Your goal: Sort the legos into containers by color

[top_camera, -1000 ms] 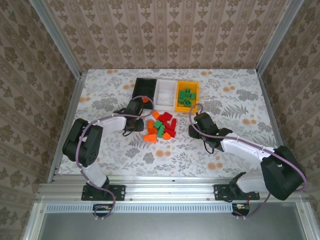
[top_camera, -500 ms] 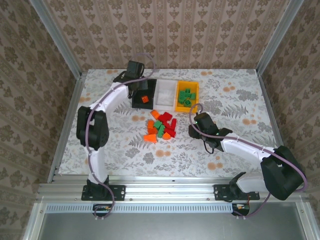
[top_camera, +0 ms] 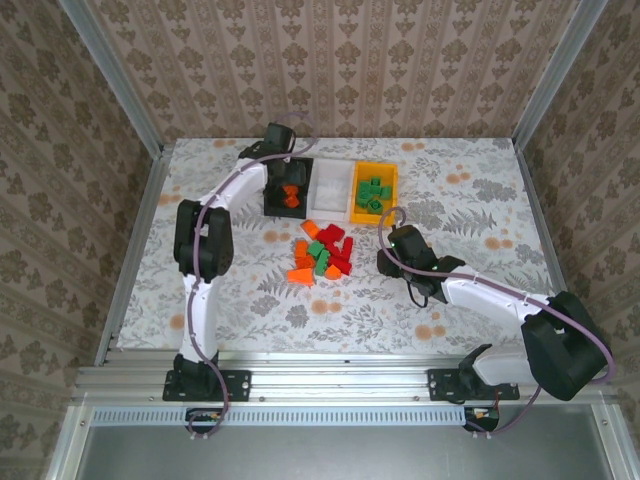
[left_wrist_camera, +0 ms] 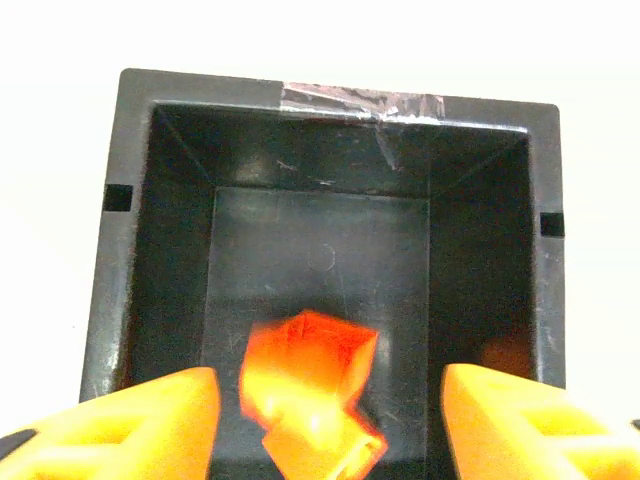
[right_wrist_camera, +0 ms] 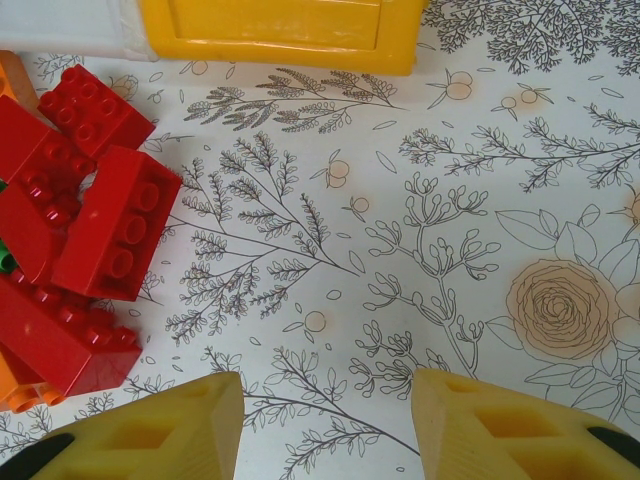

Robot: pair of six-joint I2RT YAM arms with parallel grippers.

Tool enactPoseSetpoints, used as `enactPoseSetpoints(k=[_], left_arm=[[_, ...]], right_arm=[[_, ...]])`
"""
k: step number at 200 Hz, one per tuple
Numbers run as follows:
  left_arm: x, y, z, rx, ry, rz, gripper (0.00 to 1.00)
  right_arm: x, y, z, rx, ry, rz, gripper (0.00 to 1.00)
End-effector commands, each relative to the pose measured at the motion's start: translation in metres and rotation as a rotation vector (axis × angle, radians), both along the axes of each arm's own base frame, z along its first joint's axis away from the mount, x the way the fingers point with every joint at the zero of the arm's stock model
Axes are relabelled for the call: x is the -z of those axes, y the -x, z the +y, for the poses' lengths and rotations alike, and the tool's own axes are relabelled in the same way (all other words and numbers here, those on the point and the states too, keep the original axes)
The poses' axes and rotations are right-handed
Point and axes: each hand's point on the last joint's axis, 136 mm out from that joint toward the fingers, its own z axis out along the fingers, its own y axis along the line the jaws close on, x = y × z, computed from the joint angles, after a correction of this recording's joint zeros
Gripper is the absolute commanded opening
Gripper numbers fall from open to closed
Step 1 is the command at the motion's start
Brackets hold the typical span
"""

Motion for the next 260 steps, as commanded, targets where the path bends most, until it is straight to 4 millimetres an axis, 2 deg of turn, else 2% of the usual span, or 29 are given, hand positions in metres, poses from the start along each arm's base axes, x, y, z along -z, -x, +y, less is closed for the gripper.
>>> enactPoseSetpoints(k=[1, 19, 43, 64, 90, 107, 138, 165, 191, 223, 260], left_arm=[[-0.030, 0.010, -0.002, 0.020, 0.022, -0.027, 0.71], [-0.050, 0.026, -0.004, 0.030, 0.038, -0.047, 0.71], [-0.057, 0.071, -0.009, 0.054, 0.068, -0.032, 0.70], [-0.038, 0.132, -0.029, 0.123, 0.084, -0.015, 0.70], [-0.006, 0.198, -0.034, 0.228, 0.018, 0.020, 0.71], [0.007, 0.228, -0.026, 0.280, -0.029, 0.035, 0.71], [0.014, 0.271, -0.006, 0.301, -0.053, 0.051, 0.69], [0.022, 0.293, 0.007, 0.329, -0.086, 0.072, 0.65], [0.032, 0.296, 0.022, 0.281, -0.184, 0.117, 0.61], [0.044, 0.303, 0.017, 0.340, -0.292, 0.153, 0.60], [0.059, 0.296, 0.016, 0.345, -0.386, 0.163, 0.63]], right_arm=[[-0.001, -0.001, -0.001, -0.006, 0.007, -0.009, 0.49], [0.000, -0.001, -0.001, -0.007, 0.006, -0.008, 0.49], [-0.001, 0.000, 0.000, -0.009, 0.004, -0.009, 0.49], [0.000, -0.001, 0.000, -0.011, 0.003, -0.007, 0.49], [0.000, 0.000, 0.003, -0.020, -0.003, -0.004, 0.51], [0.000, 0.000, 0.005, -0.024, -0.005, -0.005, 0.52], [0.000, 0.001, 0.006, -0.029, -0.005, -0.005, 0.53], [0.001, 0.000, 0.009, -0.037, -0.004, -0.003, 0.53], [0.004, 0.000, 0.009, -0.037, 0.007, 0.005, 0.54], [0.003, -0.001, 0.007, -0.031, 0.020, 0.000, 0.54], [0.002, -0.001, 0.007, -0.029, 0.021, -0.004, 0.57]])
